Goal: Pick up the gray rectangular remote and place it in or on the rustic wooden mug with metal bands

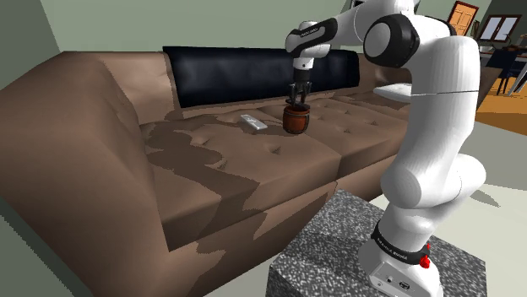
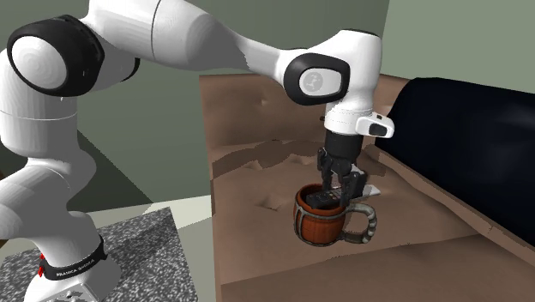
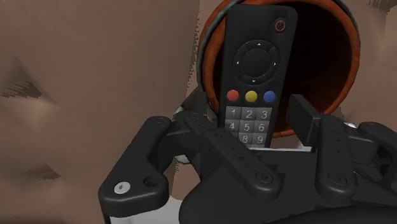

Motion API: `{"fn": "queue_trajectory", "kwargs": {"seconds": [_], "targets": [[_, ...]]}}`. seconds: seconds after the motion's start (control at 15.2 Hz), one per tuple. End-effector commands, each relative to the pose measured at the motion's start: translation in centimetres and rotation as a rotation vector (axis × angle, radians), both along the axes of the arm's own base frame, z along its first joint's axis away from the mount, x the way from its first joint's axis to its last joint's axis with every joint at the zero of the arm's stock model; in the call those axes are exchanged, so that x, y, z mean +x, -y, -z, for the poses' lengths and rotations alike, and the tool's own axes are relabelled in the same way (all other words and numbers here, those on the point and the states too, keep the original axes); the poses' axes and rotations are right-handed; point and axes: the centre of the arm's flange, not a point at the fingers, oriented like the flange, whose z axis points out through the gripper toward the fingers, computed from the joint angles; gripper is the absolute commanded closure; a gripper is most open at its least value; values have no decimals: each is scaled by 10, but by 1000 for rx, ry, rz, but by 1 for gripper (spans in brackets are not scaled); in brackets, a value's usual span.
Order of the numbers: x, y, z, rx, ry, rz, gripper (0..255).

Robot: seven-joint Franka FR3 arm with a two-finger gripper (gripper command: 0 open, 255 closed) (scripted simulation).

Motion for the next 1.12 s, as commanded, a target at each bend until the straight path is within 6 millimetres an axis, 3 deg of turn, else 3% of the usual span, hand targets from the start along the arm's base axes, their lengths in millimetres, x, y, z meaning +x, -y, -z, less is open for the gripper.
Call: {"fn": "queue_trajectory", "kwargs": {"seconds": [0.0,0.26,0.53,1.06], "targets": [[0,0,0,0,0,0,0],[0,0,0,0,0,0,0],[1,0,-50,0,0,0,0],[1,0,-50,0,0,0,0]]}}
